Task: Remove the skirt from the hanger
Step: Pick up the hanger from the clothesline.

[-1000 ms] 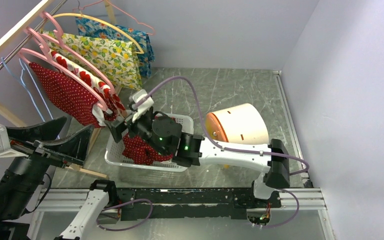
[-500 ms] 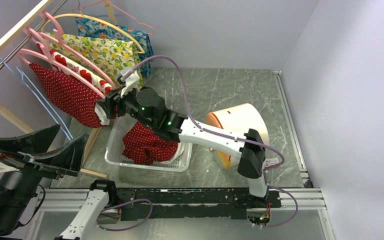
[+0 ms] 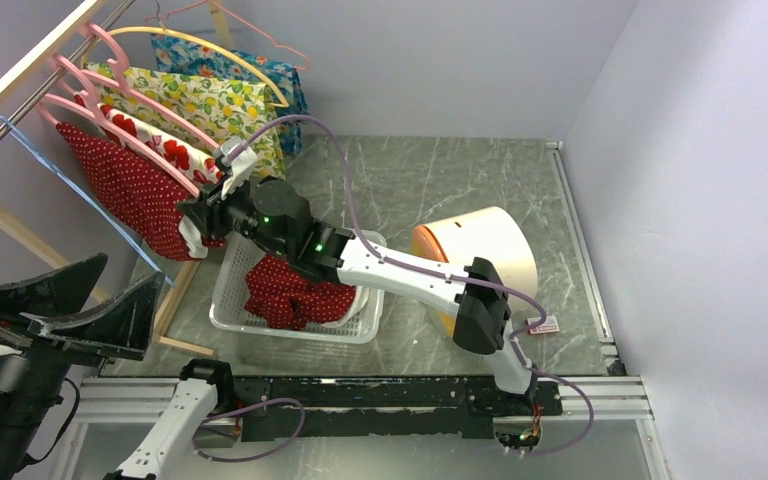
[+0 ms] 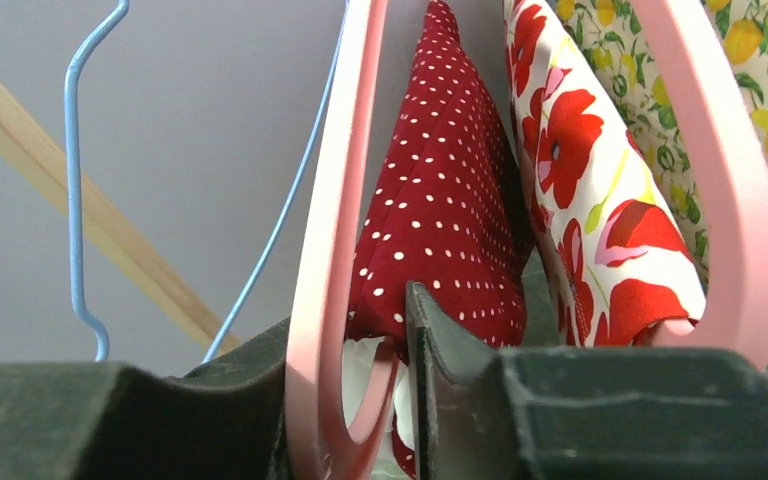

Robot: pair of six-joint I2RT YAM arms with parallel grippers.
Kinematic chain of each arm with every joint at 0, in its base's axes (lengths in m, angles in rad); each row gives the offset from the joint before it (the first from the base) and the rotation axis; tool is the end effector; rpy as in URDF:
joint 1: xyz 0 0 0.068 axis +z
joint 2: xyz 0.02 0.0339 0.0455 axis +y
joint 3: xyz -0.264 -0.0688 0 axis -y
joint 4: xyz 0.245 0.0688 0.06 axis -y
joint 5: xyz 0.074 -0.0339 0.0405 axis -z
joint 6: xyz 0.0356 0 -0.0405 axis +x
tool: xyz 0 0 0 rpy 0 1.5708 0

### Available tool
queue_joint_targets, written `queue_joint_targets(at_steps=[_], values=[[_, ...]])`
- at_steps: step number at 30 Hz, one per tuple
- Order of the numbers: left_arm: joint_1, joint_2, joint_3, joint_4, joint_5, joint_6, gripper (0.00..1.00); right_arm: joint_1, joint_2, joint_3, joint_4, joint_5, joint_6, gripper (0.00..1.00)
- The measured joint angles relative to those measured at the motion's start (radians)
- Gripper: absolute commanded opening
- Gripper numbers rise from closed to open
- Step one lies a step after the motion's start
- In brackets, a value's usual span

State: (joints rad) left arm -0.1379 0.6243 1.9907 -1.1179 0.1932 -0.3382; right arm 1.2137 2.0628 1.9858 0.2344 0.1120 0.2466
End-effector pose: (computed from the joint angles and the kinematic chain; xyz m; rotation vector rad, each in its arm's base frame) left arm -0.0976 0.0067 0.5467 0.0320 1.3458 -0.5307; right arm 0.1791 0.4686 0.4043 -0.6139 1.3822 1.1159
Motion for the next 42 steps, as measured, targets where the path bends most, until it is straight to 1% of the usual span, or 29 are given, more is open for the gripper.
queue_joint_targets(at_steps=[2, 4, 6, 7, 10, 15, 19, 22, 29, 35, 42], values=[[-0.003, -0.002, 0.000, 0.000, -0.016, -0.003, 0.91, 0.000, 0.006, 0.000, 0.004, 0.002, 0.006, 0.15], [-0.010, -0.003, 0.010, -0.002, -0.034, -0.008, 0.88, 0.000, 0.008, 0.000, 0.011, 0.005, 0.010, 0.07], [-0.016, -0.008, 0.021, 0.000, -0.056, -0.016, 0.85, 0.000, 0.008, 0.000, 0.020, 0.004, 0.010, 0.01], [-0.019, -0.015, 0.021, 0.003, -0.070, -0.022, 0.83, 0.000, 0.008, 0.000, 0.026, 0.005, 0.012, 0.00], [-0.027, -0.050, 0.015, 0.012, -0.124, -0.048, 0.78, -0.002, 0.007, -0.008, 0.049, 0.008, 0.023, 0.00], [-0.048, -0.130, -0.016, 0.053, -0.230, -0.089, 0.73, -0.003, -0.015, -0.074, 0.129, 0.006, 0.068, 0.00], [-0.054, -0.169, -0.036, 0.068, -0.301, -0.120, 0.68, -0.003, -0.043, -0.134, 0.210, 0.004, 0.137, 0.00], [-0.056, -0.175, -0.046, 0.080, -0.333, -0.134, 0.67, -0.006, -0.051, -0.166, 0.269, 0.000, 0.201, 0.00], [-0.058, -0.178, -0.089, 0.089, -0.349, -0.162, 0.67, -0.036, -0.051, -0.232, 0.410, -0.041, 0.414, 0.00], [-0.058, -0.182, -0.121, 0.096, -0.349, -0.179, 0.66, -0.066, -0.054, -0.331, 0.592, -0.093, 0.619, 0.00], [-0.058, -0.185, -0.142, 0.103, -0.348, -0.191, 0.65, -0.071, -0.054, -0.340, 0.660, -0.128, 0.756, 0.00]])
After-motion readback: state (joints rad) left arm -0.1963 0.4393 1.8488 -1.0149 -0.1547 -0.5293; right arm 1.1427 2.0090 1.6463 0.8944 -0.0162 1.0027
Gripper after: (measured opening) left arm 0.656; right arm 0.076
